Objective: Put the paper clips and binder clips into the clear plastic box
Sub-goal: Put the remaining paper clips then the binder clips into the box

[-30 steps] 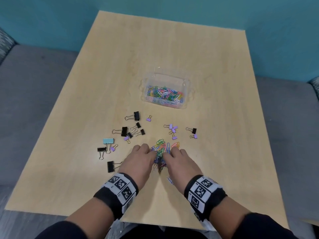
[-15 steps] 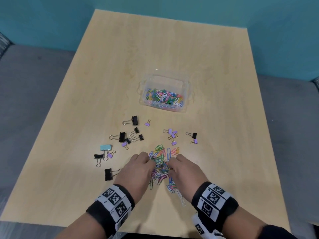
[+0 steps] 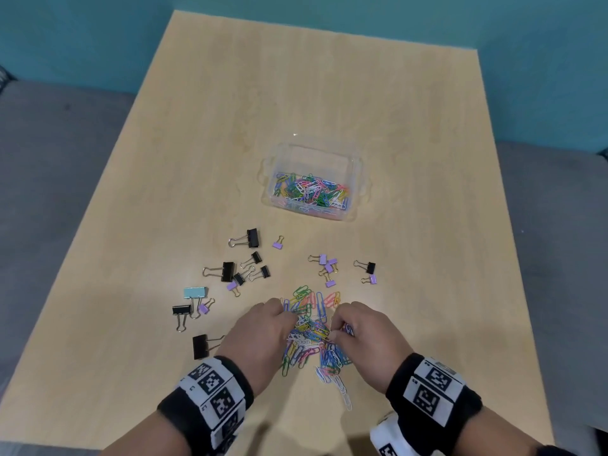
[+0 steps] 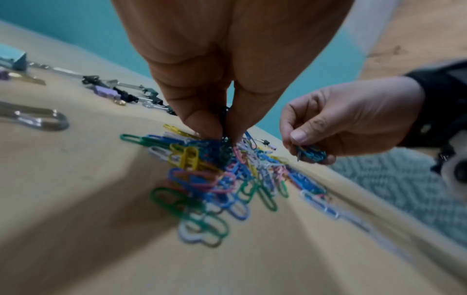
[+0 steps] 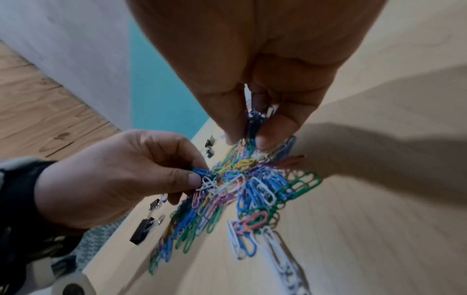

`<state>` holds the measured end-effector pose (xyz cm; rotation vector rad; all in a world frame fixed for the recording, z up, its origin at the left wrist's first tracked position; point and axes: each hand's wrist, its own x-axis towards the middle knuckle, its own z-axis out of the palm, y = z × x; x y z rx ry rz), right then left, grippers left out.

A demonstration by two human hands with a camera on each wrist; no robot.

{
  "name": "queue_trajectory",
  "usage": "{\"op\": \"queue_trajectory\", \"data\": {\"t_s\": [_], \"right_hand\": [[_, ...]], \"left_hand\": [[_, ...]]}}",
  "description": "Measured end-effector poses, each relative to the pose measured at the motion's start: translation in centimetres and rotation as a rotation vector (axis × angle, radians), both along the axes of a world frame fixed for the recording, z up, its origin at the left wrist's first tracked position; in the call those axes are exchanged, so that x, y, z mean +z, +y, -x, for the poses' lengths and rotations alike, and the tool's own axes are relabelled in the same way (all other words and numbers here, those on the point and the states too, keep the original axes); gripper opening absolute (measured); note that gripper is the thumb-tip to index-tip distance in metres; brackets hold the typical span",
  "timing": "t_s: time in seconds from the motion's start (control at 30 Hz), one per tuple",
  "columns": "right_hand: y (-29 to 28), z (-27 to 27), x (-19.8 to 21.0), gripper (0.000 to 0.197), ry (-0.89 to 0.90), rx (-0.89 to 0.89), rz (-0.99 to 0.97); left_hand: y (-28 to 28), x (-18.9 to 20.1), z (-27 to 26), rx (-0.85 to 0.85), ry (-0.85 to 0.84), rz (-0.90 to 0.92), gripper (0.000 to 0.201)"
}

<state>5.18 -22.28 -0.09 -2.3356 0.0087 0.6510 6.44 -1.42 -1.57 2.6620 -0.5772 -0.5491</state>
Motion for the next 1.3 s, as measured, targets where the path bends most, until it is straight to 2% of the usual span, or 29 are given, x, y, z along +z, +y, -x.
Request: {"op": "queue_trajectory", "data": {"t_s": [0.1,0.23,0.33,0.47,0.6,0.7,0.77,0.8,0.87,0.9,1.0,1.07,1.17,1.23,1.3], "right_hand": [[-0.2,-0.5,0.5,0.013,0.067,-0.071,-0.104],[-0.3,-1.9,1.0,0.012,0.256,-0.259,-0.384],[-0.2,-4.4,2.3,0.013,0.291,-0.325,-0.497],[0.0,-10.4,3.7,0.018,0.155,-0.4,-0.518],[0.3,-16.6,3.7,0.02,-0.017,-0.479,-0.441],[1.1,-19.6,4.2,0.017,-0.089,-0.511,-0.377],[1.3,-20.4,4.2,0.006,-0.043,-0.49,-0.36],[1.2,-20.5,4.4,0.008,-0.013,-0.454,-0.332],[0.3,-19.8,4.9,0.03,-0.048,-0.34,-0.188],[-0.2,-18.9,5.4,0.035,-0.097,-0.3,-0.122],[-1.6,-13.6,5.7,0.028,-0.213,-0.153,0.025],[-1.6,-8.8,4.9,0.029,-0.167,0.061,0.121],[-1.0,-2.8,2.1,0.034,-0.134,0.339,0.234],[-0.4,-0.6,0.5,0.047,-0.198,0.39,0.278],[0.0,0.4,-0.6,0.059,-0.282,0.384,0.327]], "left_hand": [[0.4,0.6,-0.5,0.159,0.154,0.133,0.013],[0.5,2.9,-2.1,0.421,0.395,0.41,0.019],[0.5,4.4,-5.0,0.545,0.551,0.601,0.011],[-0.3,5.0,-11.1,0.643,0.476,0.716,0.008],[-2.5,5.5,-17.7,0.7,0.282,0.692,0.02],[-4.1,5.4,-20.5,0.634,0.194,0.613,0.018],[-4.5,4.9,-20.9,0.577,0.203,0.561,0.017],[-4.4,4.7,-20.8,0.555,0.214,0.537,0.02],[-3.5,4.7,-20.1,0.509,0.153,0.462,0.029],[-2.9,5.0,-19.3,0.491,0.101,0.426,0.031],[-0.6,5.6,-14.6,0.412,0.018,0.373,0.032],[0.6,5.1,-9.8,0.23,0.028,0.315,0.035],[1.2,2.4,-4.1,-0.101,0.038,0.124,0.045],[0.6,0.4,-2.6,-0.224,-0.002,0.046,0.046],[-0.2,-0.9,-2.6,-0.279,-0.026,-0.04,0.051]]}}
